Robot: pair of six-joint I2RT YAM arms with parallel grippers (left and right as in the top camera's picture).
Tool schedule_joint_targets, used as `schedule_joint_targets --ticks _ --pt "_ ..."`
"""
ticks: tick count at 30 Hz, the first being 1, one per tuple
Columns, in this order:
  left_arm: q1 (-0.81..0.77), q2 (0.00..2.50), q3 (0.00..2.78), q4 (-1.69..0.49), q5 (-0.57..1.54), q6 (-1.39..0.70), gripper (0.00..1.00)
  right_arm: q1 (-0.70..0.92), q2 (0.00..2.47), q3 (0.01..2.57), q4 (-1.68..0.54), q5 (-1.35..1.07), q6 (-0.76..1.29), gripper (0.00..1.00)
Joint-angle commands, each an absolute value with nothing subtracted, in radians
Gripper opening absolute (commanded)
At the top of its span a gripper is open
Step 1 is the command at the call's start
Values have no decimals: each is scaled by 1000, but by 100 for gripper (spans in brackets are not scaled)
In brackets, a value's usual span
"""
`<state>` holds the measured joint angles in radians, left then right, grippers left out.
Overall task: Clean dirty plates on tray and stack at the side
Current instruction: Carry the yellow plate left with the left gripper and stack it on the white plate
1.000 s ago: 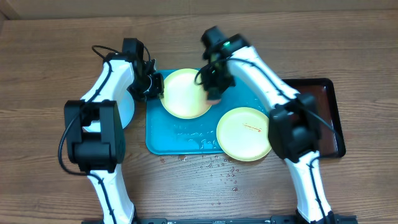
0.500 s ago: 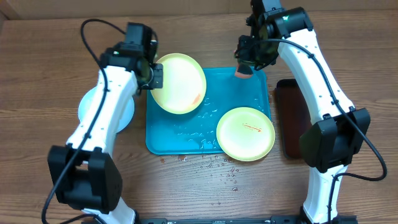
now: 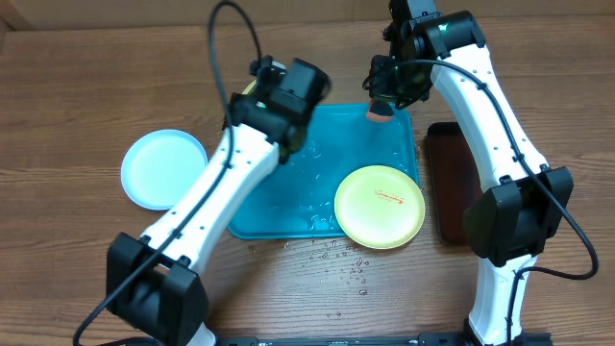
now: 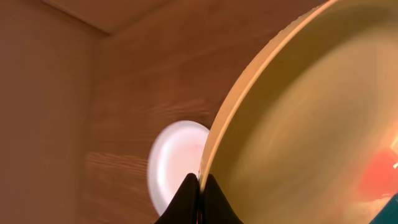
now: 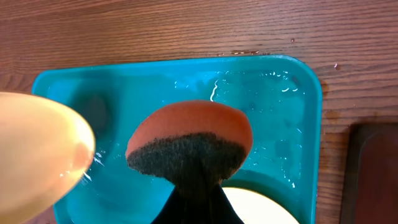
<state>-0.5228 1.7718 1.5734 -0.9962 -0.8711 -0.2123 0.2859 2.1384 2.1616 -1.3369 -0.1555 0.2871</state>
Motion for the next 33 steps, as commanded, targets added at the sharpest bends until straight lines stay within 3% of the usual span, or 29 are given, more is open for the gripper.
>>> schedule_joint_targets --ticks 1,9,19,25,33 --pt "-579 1737 1588 -990 -1145 -290 4 284 2128 2174 -1334 -146 284 4" --pt "-657 1737 1588 -987 -1372 -297 4 284 2128 2174 -1334 -146 284 4" --pt "-675 1737 1588 -986 -1383 -334 4 284 2128 2174 -1334 -146 284 4" --pt "-616 1737 1588 -1015 -1051 -337 4 284 2128 2174 -1335 -138 284 4" --pt "-359 1732 1588 -1056 -493 -337 4 284 2128 2174 -1346 -131 284 4"
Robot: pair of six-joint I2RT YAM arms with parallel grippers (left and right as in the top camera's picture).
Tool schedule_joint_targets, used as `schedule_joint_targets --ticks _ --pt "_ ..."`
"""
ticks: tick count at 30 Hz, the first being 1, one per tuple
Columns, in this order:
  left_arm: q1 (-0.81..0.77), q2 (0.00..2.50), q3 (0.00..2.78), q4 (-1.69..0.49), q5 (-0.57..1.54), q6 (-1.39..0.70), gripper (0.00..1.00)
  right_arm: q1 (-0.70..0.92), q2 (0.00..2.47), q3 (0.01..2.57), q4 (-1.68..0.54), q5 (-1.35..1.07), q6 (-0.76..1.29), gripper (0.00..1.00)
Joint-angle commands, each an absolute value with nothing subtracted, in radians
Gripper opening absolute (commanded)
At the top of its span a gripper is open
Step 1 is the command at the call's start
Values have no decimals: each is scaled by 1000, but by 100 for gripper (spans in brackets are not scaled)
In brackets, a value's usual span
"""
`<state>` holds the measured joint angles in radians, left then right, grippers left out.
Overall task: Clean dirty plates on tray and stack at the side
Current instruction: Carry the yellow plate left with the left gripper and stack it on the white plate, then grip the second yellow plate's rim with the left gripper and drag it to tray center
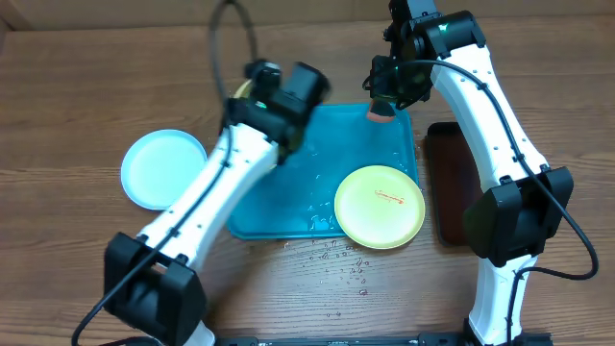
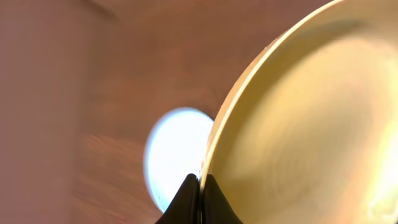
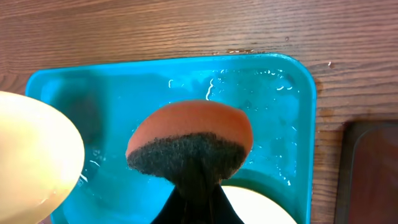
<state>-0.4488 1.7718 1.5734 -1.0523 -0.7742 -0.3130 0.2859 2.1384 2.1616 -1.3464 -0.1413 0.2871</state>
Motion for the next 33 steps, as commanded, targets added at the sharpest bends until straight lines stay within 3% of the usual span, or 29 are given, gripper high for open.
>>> schedule_joint_targets --ticks 1,9,19,33 --pt "-319 1731 1588 -1059 -436 -337 4 284 2128 2174 -1349 -131 284 4" --pt "69 1720 1583 -1073 -31 -291 5 284 2128 2174 -1365 -131 284 4" --pt "426 1720 1436 -993 0 -330 4 286 2128 2172 -1368 -131 284 4" --pt "488 1721 1127 -715 41 -329 6 287 2128 2172 -1386 -132 285 4"
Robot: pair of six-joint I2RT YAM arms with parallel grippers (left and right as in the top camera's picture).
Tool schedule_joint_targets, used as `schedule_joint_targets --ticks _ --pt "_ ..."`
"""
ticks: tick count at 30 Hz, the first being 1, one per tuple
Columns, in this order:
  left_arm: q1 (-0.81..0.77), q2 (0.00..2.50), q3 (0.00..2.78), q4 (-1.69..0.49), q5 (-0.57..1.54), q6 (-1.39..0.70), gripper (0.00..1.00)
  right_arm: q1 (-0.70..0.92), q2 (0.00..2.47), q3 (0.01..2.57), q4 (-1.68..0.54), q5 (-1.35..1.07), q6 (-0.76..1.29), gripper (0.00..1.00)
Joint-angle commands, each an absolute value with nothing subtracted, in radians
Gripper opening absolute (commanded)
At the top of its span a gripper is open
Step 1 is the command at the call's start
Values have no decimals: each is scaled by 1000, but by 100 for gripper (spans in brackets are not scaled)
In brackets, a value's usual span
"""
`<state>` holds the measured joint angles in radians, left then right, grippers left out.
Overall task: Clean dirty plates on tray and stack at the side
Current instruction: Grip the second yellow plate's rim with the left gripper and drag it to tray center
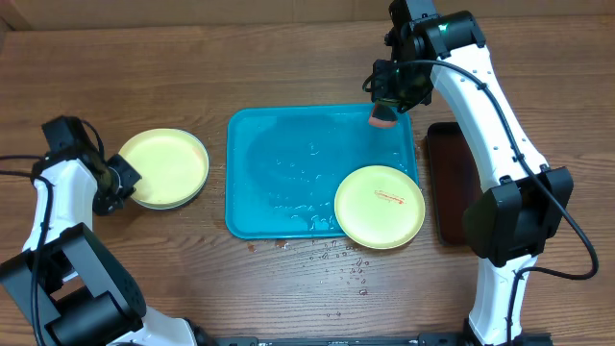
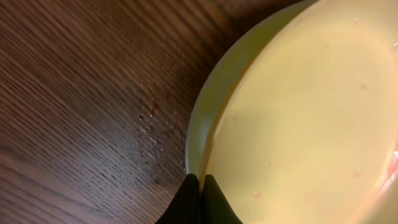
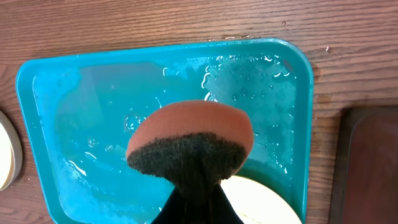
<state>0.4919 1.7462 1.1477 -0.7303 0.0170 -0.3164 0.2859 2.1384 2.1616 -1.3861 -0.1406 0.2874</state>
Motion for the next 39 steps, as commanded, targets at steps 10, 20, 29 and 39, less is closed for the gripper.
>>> schedule_joint_targets --ticks 10,20,29,39 --pt "476 1720 1253 -775 170 -200 49 287 2128 2172 -1386 -132 285 4" --pt "214 1722 1417 -897 461 -110 53 287 2128 2172 -1372 -132 292 4" --pt "-193 1775 1410 -871 476 -247 57 287 2128 2172 -1375 -132 292 4" --pt "-476 1964 1410 -863 488 -368 58 287 2128 2172 -1385 -135 292 4"
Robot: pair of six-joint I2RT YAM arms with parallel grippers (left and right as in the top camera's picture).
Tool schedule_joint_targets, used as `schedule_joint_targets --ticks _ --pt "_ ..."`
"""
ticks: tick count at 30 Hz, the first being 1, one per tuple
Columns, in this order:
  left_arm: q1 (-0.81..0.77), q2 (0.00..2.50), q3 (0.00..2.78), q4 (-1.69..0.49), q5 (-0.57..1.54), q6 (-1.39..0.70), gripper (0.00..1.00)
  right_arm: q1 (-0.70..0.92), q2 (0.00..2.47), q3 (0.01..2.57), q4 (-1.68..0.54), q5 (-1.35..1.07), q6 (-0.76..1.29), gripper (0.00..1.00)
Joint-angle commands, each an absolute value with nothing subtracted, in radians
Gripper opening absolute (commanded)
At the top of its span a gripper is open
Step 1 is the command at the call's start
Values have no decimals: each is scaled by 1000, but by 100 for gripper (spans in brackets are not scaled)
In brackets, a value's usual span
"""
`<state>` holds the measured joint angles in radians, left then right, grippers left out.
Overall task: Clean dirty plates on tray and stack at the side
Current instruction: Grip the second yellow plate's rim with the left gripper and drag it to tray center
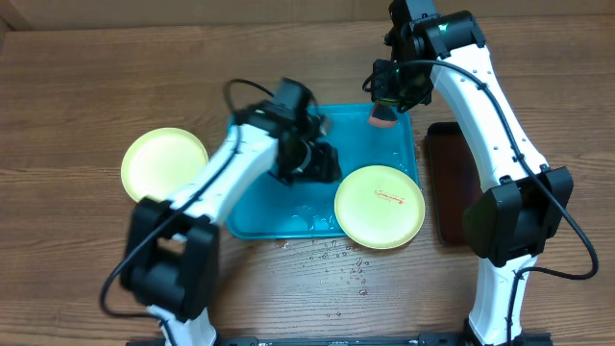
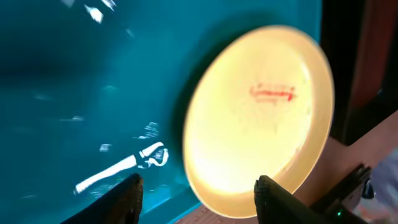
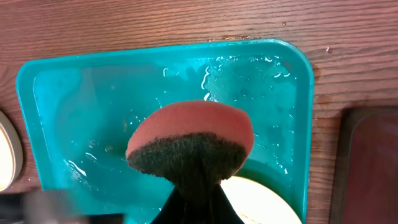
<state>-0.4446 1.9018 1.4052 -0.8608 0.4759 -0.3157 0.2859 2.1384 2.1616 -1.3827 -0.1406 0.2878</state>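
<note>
A yellow plate with a red smear [image 1: 380, 207] [image 2: 261, 112] lies on the wet teal tray [image 1: 259, 197], at its front right corner. My left gripper [image 1: 315, 160] [image 2: 199, 200] hovers open over the tray's middle, just left of that plate, holding nothing. Over the tray's back right corner, my right gripper [image 1: 384, 96] [image 3: 193, 202] is shut on an orange sponge with a dark scouring face [image 1: 381, 114] [image 3: 189, 140]. Left of the tray, a clean yellow plate [image 1: 164, 163] tops the side stack; whatever is under it is hidden.
A dark brown tray [image 1: 450, 183] [image 2: 367, 56] lies right of the teal tray. Water drops [image 1: 338, 264] spot the wooden table in front of the tray. The right arm reaches in from the front right.
My left gripper was at the far left, shut on the yellow plate's rim over the side plate. Now it is open over the tray and that plate stays on the stack. The right arm has not moved.
My left gripper held a yellow plate up over the tray's back left while a white plate lay alone at the left. Then the yellow plate was down on the white one. Now the gripper is open over the tray. The sponge stayed held throughout.
</note>
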Motion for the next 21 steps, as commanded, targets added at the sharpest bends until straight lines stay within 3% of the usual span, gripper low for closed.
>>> schedule_joint_targets --ticks 1,5,11,16,21 --pt "-487 1980 1410 -863 486 -368 57 287 2128 2172 -1385 -135 292 4" --pt "-521 2029 1410 -862 442 -368 57 287 2128 2172 -1384 -135 292 4" --pt "-524 2040 1410 -862 437 -369 33 287 2128 2172 -1384 -135 292 4" --pt "-546 2043 1410 -860 382 -383 22 287 2128 2172 -1383 -135 292 4" --pt "-557 2068 1411 -859 371 -391 19 287 2128 2172 -1383 -135 292 4"
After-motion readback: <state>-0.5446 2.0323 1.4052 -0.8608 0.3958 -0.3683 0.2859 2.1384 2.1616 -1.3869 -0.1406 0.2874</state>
